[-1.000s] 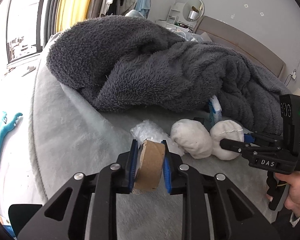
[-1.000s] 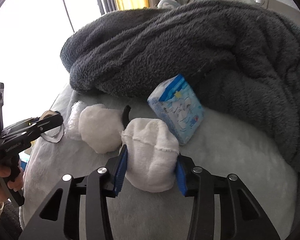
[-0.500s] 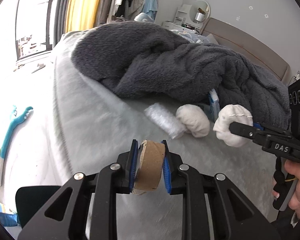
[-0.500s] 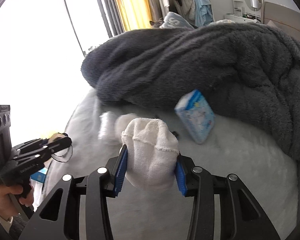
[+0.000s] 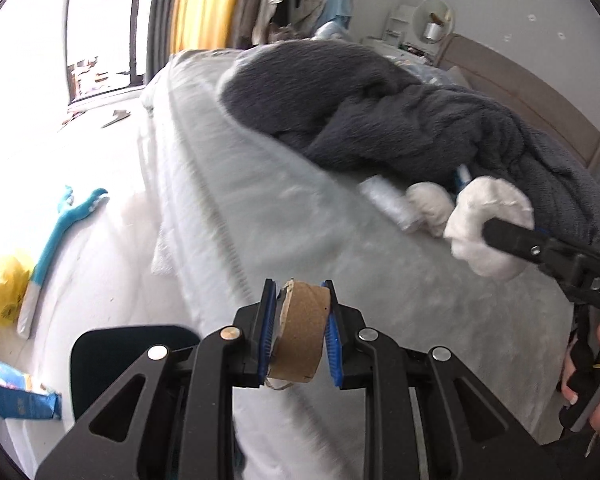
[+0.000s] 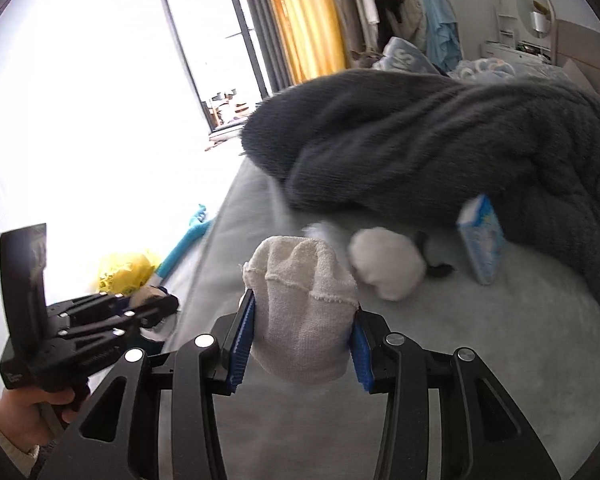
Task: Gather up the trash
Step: 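Carry the tape core and tissue ball over the black bin with both tools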
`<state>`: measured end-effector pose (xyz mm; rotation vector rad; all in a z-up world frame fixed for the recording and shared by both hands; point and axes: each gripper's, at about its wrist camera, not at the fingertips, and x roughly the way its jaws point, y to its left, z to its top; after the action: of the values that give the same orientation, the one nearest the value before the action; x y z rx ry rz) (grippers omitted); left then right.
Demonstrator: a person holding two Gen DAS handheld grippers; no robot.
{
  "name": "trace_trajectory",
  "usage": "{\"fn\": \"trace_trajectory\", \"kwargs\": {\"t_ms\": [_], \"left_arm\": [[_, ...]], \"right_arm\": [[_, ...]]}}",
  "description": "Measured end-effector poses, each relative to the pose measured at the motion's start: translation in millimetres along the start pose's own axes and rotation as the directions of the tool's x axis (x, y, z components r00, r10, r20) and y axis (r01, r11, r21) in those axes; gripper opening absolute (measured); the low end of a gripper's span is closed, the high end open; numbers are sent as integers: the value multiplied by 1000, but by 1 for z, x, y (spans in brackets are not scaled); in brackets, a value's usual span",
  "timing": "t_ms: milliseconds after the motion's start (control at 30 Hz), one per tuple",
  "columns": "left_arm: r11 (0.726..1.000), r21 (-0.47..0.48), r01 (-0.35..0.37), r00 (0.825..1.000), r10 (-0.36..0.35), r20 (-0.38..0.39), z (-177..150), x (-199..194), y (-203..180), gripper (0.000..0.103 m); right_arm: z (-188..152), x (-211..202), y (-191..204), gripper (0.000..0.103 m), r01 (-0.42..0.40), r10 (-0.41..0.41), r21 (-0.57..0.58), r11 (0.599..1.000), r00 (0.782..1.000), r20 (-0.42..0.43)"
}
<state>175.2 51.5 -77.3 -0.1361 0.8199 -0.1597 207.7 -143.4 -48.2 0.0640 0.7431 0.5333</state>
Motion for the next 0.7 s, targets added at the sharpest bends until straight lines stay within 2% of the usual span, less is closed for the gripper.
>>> {"fn": "trace_trajectory", "kwargs": {"t_ms": [233,500,700], "left_arm": [[998,-12,-60,997,60,-49,-17,-6,33,25],[992,-78,-104,989,94,-117,-30,-3,88,25],[985,-99,-138,976,119,-183,-47,1,123,25]], "right_arm": [[3,10,44,43,-49,49,-42,998,999,-6],[6,30,89,43,-105,103,-79,991,994,-32],[6,47,113,43,-140,132,-112,984,989,-70]]}}
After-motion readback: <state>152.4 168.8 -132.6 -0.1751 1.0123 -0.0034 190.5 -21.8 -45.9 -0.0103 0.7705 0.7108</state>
